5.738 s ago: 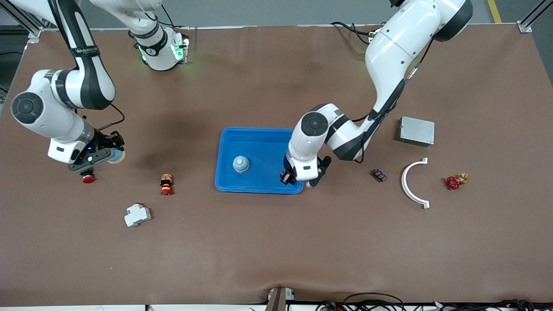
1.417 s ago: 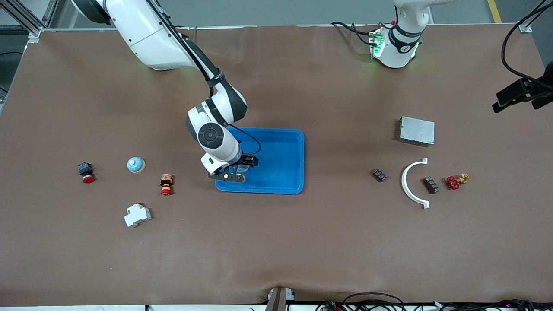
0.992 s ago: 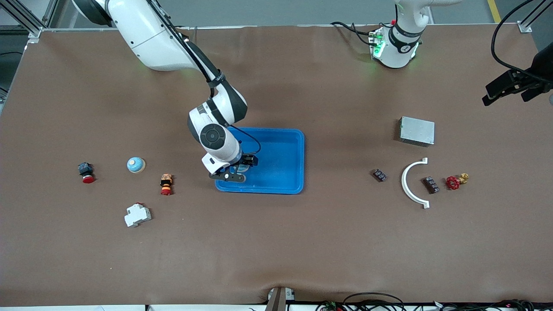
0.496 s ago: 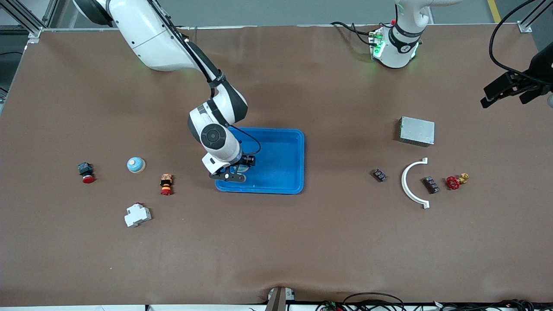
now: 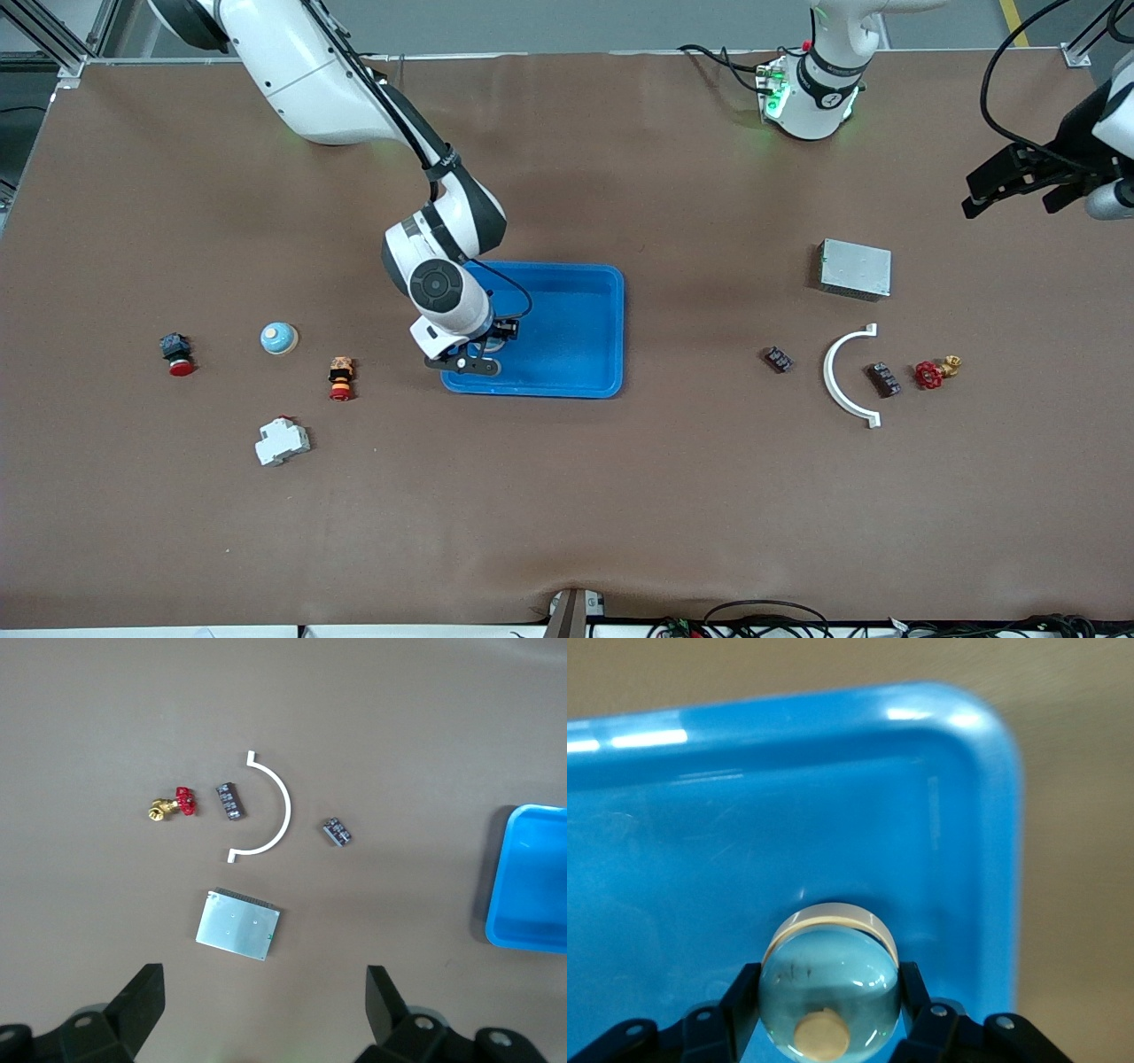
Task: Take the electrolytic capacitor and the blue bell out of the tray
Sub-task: 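Carry the bell toward the white block with the right gripper, then lower the bell onto the table and open the right gripper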
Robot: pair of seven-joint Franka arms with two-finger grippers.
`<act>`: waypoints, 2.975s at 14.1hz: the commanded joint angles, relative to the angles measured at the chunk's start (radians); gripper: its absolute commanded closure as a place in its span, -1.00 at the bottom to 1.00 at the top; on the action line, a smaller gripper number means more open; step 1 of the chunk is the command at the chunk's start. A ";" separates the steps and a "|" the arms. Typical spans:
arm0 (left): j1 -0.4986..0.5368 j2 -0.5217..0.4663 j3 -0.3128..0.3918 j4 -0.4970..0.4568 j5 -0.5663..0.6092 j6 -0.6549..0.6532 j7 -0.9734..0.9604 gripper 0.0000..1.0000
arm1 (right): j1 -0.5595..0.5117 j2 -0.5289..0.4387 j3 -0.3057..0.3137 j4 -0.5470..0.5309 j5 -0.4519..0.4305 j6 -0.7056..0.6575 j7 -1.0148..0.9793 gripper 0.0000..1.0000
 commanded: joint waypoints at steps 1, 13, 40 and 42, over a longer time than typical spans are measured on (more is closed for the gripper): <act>0.002 -0.023 -0.006 -0.021 -0.015 -0.006 -0.007 -1.00 | -0.072 -0.079 0.007 0.081 -0.016 -0.222 -0.009 0.68; 0.003 -0.031 -0.011 -0.033 0.000 -0.006 0.000 -1.00 | -0.483 -0.110 0.007 0.348 -0.216 -0.506 -0.995 0.68; -0.001 -0.018 -0.026 -0.019 0.000 -0.006 -0.007 -1.00 | -0.717 0.189 0.007 0.308 -0.259 -0.098 -1.605 0.67; 0.000 -0.020 -0.035 -0.021 0.000 -0.007 -0.006 -1.00 | -0.717 0.192 0.007 0.308 -0.257 -0.097 -1.605 0.66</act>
